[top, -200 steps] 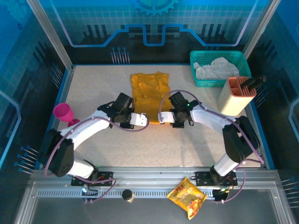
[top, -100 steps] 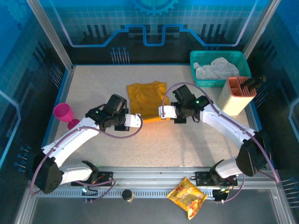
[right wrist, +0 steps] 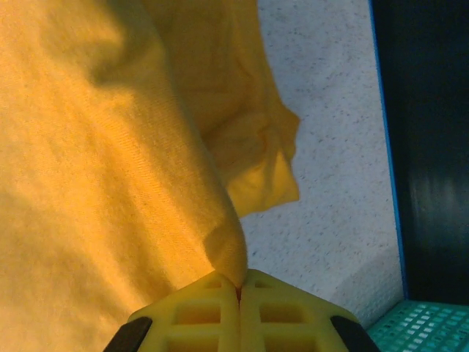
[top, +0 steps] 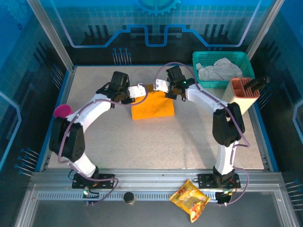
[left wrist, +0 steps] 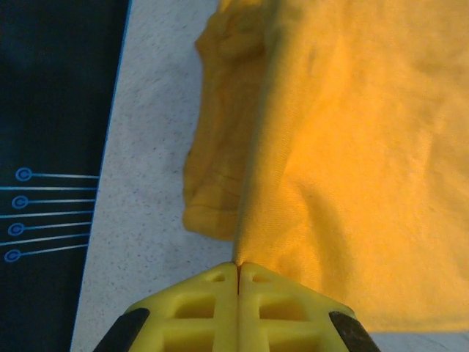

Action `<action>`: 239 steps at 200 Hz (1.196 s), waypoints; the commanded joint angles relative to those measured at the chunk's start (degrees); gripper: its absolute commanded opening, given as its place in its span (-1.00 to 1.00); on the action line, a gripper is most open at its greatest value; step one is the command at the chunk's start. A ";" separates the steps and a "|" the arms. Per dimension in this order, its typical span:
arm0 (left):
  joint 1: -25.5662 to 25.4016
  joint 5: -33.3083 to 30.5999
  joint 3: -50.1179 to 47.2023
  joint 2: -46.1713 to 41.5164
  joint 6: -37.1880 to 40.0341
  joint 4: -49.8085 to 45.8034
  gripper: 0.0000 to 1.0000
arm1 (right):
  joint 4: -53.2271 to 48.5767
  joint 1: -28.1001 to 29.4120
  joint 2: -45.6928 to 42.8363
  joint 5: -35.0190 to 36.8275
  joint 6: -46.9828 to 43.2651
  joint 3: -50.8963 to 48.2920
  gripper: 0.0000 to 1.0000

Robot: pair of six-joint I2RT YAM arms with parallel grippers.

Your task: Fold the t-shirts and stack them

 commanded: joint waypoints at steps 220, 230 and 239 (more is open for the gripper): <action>3.81 -20.40 6.64 23.31 -4.78 26.48 -0.25 | 15.96 -4.87 23.63 6.17 23.26 14.86 -0.25; 3.85 -22.25 6.28 23.98 -5.61 29.86 0.27 | 15.11 -4.94 23.90 6.60 25.78 16.02 -0.04; 3.77 -23.78 6.03 24.25 -6.27 32.37 0.49 | 14.55 -5.05 23.68 6.25 27.68 16.83 0.10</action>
